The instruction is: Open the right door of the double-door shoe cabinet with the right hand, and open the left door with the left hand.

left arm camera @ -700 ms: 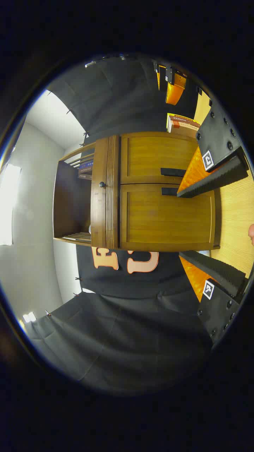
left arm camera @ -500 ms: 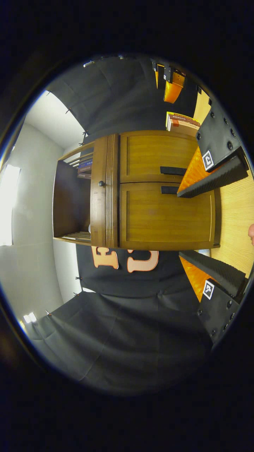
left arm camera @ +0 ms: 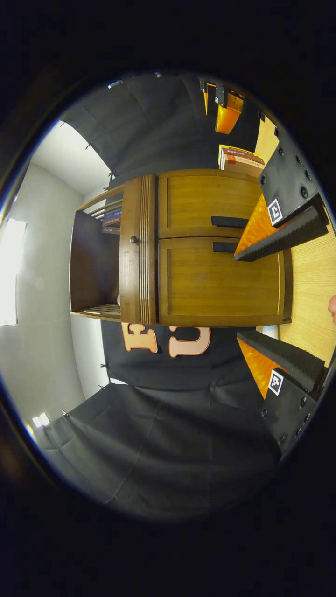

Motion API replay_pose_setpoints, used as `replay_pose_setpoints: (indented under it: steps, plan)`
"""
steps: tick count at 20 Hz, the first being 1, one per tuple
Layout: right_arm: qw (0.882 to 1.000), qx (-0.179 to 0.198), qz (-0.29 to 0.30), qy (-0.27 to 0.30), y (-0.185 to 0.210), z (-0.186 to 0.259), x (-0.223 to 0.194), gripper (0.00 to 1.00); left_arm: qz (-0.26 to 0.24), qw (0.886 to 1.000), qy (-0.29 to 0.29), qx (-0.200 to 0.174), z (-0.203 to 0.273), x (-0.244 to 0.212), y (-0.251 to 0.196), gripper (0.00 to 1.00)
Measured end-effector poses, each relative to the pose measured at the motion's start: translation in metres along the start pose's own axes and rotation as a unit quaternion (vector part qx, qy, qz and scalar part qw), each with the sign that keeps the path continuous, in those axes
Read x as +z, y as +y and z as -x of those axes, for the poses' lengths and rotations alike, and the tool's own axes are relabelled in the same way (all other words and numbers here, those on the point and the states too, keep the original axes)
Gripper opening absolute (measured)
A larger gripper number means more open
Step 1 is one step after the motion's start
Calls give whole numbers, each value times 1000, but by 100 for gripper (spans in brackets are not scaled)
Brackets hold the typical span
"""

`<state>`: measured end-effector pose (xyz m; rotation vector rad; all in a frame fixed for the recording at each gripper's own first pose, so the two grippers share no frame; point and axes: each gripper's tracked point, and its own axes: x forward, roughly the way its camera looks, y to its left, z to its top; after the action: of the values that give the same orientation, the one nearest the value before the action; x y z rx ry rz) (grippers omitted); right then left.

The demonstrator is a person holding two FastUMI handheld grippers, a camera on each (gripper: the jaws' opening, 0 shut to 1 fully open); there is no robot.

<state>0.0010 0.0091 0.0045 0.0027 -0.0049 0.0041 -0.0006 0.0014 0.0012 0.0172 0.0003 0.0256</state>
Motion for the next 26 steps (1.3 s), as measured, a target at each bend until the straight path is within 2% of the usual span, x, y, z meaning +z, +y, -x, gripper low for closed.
replay_pose_setpoints:
  steps: [1,2,3,11,12,13,14,16,20,22,26]
  plan:
    - [1000,0,0,0,-1,1,-1,95,-2,1000,-1,0,0,1,-1,97]
    - [1000,1,0,1,2,1,0,100,-3,1000,-1,0,0,0,-1,97]
    - [1000,1,-1,1,3,1,0,95,-4,1000,-1,1,0,-1,-2,96]
    - [1000,13,2,9,17,-1,-5,95,-5,1000,3,5,0,-2,1,96]
    - [1000,15,1,6,18,-2,-2,100,-4,1000,3,7,0,-3,1,96]
    - [1000,16,1,3,19,-4,0,100,-4,1000,3,9,0,-3,1,96]
    - [1000,18,3,1,20,-6,1,95,-4,1000,3,9,0,-4,2,96]
    - [1000,28,6,0,26,-15,5,95,-5,1000,2,12,0,-3,3,95]
    - [998,68,9,-16,49,-50,27,95,-2,1000,4,15,-1,-5,4,96]
    - [997,77,14,-22,56,-79,32,95,-2,1000,4,18,-1,-6,5,96]
    - [996,92,-18,-2,78,-153,24,95,-4,1000,4,22,-1,-6,6,96]
